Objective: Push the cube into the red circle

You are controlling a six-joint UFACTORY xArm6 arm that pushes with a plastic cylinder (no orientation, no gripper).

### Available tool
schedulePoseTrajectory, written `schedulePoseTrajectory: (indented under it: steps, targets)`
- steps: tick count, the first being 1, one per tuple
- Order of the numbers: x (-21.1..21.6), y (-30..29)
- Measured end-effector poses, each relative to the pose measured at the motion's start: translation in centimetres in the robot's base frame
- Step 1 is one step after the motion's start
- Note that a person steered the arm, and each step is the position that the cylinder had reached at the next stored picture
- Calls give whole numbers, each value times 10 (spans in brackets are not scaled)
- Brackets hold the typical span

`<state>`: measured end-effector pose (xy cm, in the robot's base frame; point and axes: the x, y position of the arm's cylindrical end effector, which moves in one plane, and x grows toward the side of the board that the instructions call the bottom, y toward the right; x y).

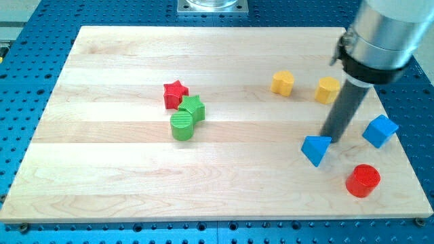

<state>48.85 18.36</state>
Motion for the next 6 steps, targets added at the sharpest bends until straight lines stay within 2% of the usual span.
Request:
schedulePoseTrajectory:
  steps: [1, 2, 3, 4, 5, 6]
  targets:
    - [-37, 25]
    - [-55, 94]
    - [-17, 105]
    - [42, 73]
    - [34, 69]
    - [0, 7]
